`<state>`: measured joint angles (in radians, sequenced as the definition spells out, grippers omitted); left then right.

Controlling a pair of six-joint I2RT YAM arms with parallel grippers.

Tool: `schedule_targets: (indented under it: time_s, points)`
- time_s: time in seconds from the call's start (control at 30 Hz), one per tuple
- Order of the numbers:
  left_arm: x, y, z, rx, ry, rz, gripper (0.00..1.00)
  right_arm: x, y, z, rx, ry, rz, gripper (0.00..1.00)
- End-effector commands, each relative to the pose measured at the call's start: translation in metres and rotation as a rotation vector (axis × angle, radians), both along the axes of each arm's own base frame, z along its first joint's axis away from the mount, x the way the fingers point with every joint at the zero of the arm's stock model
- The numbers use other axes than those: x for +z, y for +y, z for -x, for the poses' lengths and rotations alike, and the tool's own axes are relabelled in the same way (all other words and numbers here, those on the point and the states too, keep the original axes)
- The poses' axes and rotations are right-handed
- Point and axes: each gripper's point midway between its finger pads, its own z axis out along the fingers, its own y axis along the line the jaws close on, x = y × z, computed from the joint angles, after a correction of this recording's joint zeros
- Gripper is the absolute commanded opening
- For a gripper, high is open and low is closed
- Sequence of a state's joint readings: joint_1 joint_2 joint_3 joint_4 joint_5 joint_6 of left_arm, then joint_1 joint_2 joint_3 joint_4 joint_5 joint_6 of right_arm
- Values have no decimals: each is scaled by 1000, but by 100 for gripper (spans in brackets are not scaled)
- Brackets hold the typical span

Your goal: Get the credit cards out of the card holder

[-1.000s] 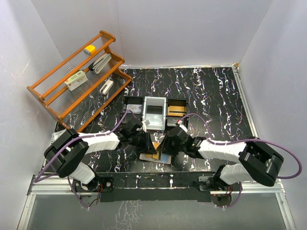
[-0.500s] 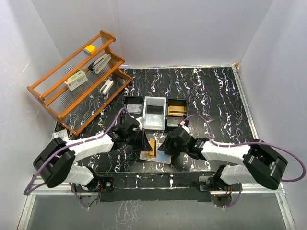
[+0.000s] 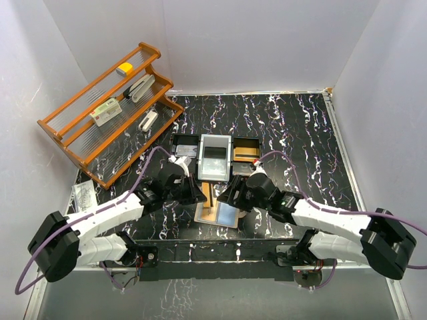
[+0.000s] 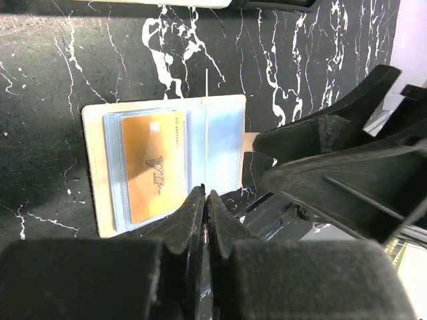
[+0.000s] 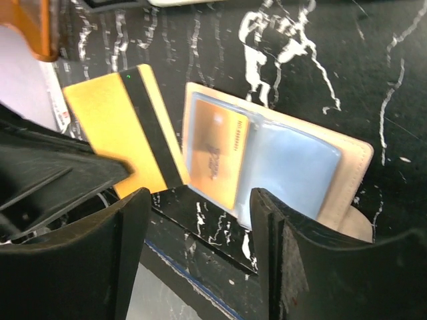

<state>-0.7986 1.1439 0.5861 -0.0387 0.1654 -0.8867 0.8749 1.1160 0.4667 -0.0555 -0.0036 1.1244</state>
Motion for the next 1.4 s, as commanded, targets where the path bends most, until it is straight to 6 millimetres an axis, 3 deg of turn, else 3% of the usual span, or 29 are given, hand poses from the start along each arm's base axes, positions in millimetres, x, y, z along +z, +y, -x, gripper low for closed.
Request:
schedule_targets:
  time_s: [0.0, 0.13, 0.27, 0.43, 0.6, 0.73, 1.1, 1.37]
  points:
    - [8, 8, -6, 41, -36, 18, 0, 50, 11, -14, 34, -167, -115, 64]
    - [9, 22, -10, 82, 19, 138, 0, 62, 4, -20, 18, -216, -123, 81]
    - [31, 18, -8, 29, -15, 299, 0, 71, -5, -26, 24, -242, -169, 84]
    - [53, 3, -4, -46, -29, 423, 0, 90, -4, -21, 129, -250, -361, 65]
    - [72, -12, -2, -115, -31, 533, 0, 99, -1, -17, 154, -260, -396, 74]
    - [80, -16, -2, -146, -37, 572, 0, 117, 2, -11, 210, -321, -446, 75]
    - [99, -24, 1, -222, -59, 611, 0, 136, 16, -3, 326, -369, -518, 67]
    - [111, -27, 4, -275, -66, 631, 0, 133, 18, -10, 310, -357, -505, 62]
